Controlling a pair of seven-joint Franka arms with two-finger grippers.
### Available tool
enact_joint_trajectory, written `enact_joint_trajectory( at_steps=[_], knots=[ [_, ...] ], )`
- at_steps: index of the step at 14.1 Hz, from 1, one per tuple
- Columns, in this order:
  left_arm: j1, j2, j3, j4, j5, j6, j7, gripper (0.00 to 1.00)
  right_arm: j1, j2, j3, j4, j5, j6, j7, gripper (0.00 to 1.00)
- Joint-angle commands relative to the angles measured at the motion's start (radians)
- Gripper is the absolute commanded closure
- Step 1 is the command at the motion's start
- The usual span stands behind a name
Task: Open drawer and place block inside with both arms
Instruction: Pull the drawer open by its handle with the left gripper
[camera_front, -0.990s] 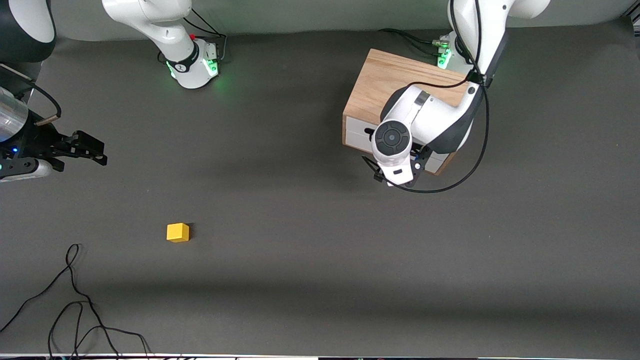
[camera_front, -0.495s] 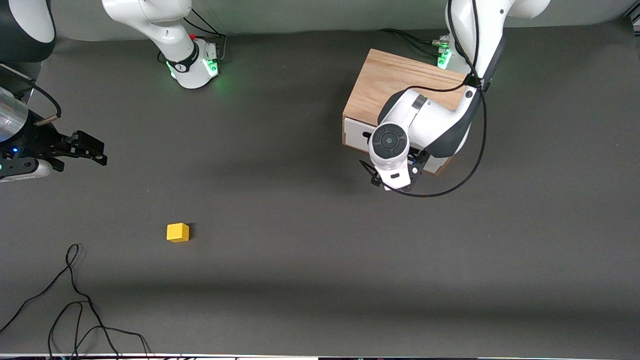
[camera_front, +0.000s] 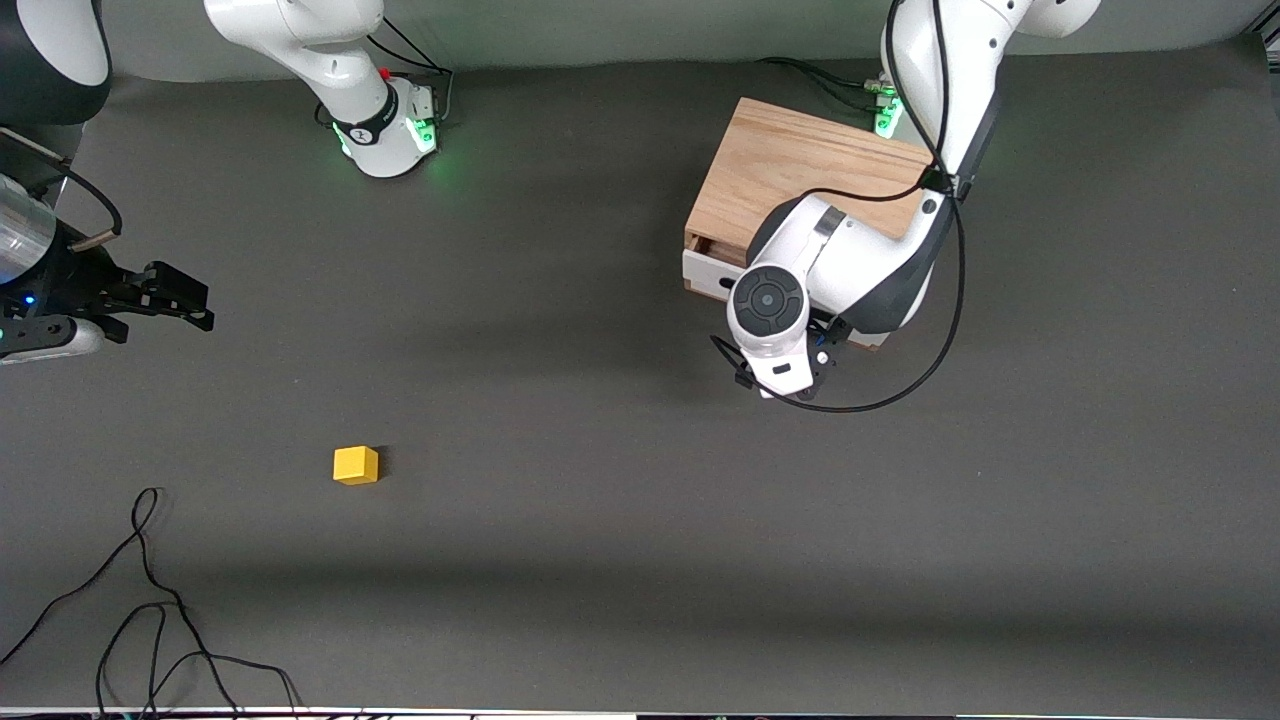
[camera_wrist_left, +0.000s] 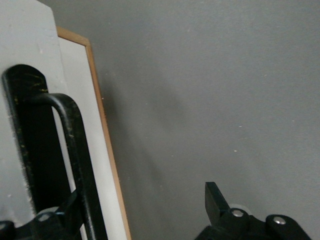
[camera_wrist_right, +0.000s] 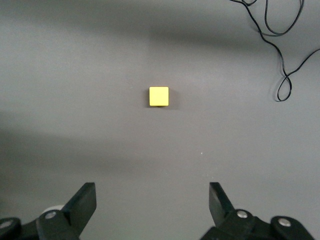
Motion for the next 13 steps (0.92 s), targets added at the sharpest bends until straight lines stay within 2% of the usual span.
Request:
enact_joint_trajectory(
  at_steps=[1, 10, 13],
  knots=[
    [0.008, 0.080, 0.003, 0.126, 0.023, 0.021, -0.010, 0.00, 0.005, 0.008, -0.007, 0.021, -0.004, -0.018, -0.008, 0.00],
    [0.023, 0.161, 0.003, 0.279, 0.034, 0.035, -0.010, 0.00, 0.005, 0.008, -0.007, 0.021, -0.004, -0.018, -0.010, 0.00],
    [0.023, 0.173, 0.003, 0.293, 0.054, 0.059, -0.010, 0.00, 0.005, 0.008, -0.007, 0.021, -0.004, -0.018, -0.010, 0.00]
  ],
)
